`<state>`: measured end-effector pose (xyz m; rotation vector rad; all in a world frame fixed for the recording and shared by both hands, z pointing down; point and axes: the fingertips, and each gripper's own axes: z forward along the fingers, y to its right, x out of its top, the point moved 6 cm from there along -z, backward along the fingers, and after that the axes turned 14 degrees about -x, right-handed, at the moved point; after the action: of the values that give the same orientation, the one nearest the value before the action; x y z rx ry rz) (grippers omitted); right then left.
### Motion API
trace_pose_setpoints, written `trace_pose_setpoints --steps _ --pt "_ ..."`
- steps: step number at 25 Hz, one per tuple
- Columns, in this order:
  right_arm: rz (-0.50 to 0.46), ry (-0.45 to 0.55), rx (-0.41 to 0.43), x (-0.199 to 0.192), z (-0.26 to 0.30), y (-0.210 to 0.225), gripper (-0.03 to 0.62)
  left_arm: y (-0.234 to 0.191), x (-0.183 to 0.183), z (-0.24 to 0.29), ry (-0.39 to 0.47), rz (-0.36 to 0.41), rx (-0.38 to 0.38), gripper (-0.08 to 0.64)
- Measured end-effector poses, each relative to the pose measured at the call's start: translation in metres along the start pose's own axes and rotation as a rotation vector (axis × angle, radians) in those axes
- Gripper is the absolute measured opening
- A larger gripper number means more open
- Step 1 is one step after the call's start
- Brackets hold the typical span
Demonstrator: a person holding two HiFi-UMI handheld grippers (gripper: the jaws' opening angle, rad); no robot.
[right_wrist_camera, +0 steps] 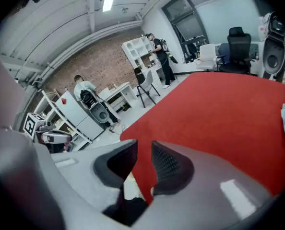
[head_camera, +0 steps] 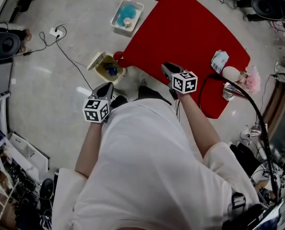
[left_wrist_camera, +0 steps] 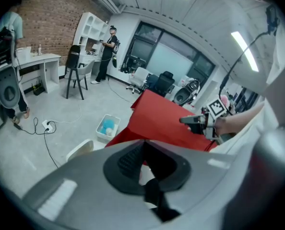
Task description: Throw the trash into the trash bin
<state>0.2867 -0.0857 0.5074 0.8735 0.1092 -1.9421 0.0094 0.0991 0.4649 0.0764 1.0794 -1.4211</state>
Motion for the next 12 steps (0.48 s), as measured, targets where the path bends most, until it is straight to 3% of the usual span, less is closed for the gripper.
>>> trace_pose_setpoints --steps 12 --pt "0.089 0.01 -0.274 -0.005 -0.024 0.129 0.132 -0.001 0.011 0.031 -0.052 -0.017 0.015 0.005"
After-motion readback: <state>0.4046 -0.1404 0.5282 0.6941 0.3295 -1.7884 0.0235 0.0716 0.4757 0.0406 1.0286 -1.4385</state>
